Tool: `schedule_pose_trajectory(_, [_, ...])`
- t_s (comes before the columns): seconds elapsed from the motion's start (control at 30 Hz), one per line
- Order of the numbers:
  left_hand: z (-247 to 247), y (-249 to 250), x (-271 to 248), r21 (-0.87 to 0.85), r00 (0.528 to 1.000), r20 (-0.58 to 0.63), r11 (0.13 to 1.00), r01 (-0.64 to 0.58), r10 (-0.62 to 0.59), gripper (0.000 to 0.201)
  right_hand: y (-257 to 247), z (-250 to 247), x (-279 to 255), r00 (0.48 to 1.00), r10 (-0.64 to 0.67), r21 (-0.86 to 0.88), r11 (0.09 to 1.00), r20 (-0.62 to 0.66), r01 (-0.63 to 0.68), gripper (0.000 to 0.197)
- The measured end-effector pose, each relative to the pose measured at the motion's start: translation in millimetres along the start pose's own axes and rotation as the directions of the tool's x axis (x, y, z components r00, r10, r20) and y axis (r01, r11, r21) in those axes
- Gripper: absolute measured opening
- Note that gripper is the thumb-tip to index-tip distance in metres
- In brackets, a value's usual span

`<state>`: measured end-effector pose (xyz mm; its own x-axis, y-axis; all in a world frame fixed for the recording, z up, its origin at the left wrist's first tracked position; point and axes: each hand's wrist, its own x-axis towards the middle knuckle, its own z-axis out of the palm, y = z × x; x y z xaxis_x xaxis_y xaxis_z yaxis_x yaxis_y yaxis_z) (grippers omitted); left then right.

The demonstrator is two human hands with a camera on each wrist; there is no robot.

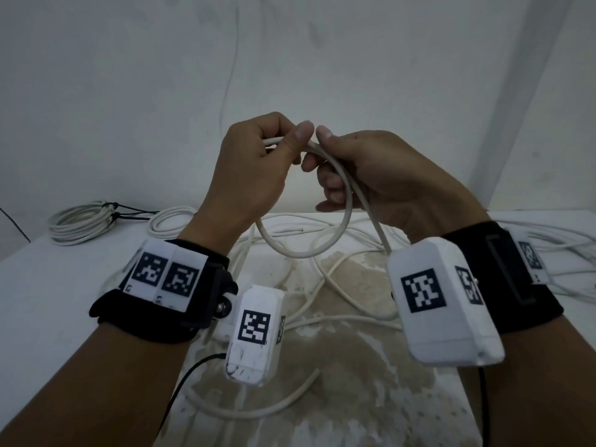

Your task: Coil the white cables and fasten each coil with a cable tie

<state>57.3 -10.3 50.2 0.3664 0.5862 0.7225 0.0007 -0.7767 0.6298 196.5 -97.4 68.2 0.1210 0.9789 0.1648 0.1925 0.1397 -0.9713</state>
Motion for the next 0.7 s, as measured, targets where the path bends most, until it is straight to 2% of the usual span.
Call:
schedule_pose_trajectory(0.1, [-1.6,-1.0,1.3,-0.014,1.000,0.016,1.000,-0.026,0.026,0.030,0.4,3.5,1.1,1.000,0.004,0.083,0.997,0.002,-0.004,0.035])
schedule_pose_trajectory(0.17, [-5.2,-2.1,4.7,-0.039,0.999,-0.034,0.999,0.030,-0.031,0.040,0.2,3.8,2.6,1.000,-0.015,0.155,0.988,-0.019,0.017,0.033])
schedule_pose_trajectory(0.27, [-14.7,-4.7,10.9,-0.092,0.950,-0.214,0.973,0.213,-0.228,0.051,-2.5,1.4,5.6,0.992,-0.025,0.312,0.948,-0.125,0.063,0.035])
schedule_pose_trajectory(0.33, [-19.8,-6.1,8.6,-0.164,0.884,-0.221,0.909,0.383,-0.412,0.053,-4.0,0.3,5.5,0.972,-0.032,0.390,0.913,-0.232,0.123,0.036])
schedule_pose_trajectory(0.37, [-21.4,-6.1,5.2,-0.163,0.852,-0.149,0.862,0.479,-0.502,0.052,-5.3,-0.4,5.3,0.958,-0.035,0.417,0.895,-0.283,0.156,0.036])
schedule_pose_trajectory(0.43, [-22.0,-2.2,-8.2,-0.024,0.760,0.130,0.764,0.645,-0.637,0.046,-9.9,-2.4,4.1,0.924,-0.032,0.442,0.872,-0.381,0.212,0.035])
schedule_pose_trajectory(0.47, [-21.5,4.2,-17.8,0.049,0.680,0.300,0.723,0.689,-0.669,0.045,-13.9,-3.8,3.1,0.904,-0.028,0.452,0.859,-0.426,0.240,0.035])
schedule_pose_trajectory(0.5, [-19.4,11.7,-27.6,0.081,0.581,0.464,0.685,0.724,-0.669,0.047,-19.7,-5.5,1.7,0.883,-0.026,0.467,0.841,-0.469,0.272,0.035])
schedule_pose_trajectory(0.57, [-9.6,33.6,-46.4,0.054,0.370,0.726,0.584,0.810,-0.580,0.061,-34.4,-6.7,-2.8,0.840,-0.023,0.501,0.794,-0.542,0.345,0.036])
schedule_pose_trajectory(0.6, [-2.1,44.1,-52.7,0.021,0.296,0.805,0.522,0.853,-0.515,0.068,-41.7,-5.9,-6.1,0.819,-0.020,0.509,0.775,-0.573,0.375,0.036])
schedule_pose_trajectory(0.63, [6.5,53.2,-56.8,-0.041,0.274,0.839,0.448,0.893,-0.469,0.074,-48.3,-4.0,-10.6,0.800,-0.017,0.510,0.762,-0.599,0.398,0.036])
schedule_pose_trajectory(0.67, [15.3,62.5,-57.9,-0.145,0.305,0.838,0.354,0.924,-0.453,0.076,-53.7,-1.9,-15.9,0.783,-0.020,0.498,0.761,-0.622,0.415,0.036])
schedule_pose_trajectory(0.7, [23.7,70.4,-55.7,-0.293,0.377,0.802,0.244,0.924,-0.463,0.071,-57.3,-0.6,-21.9,0.764,-0.025,0.472,0.773,-0.645,0.424,0.036])
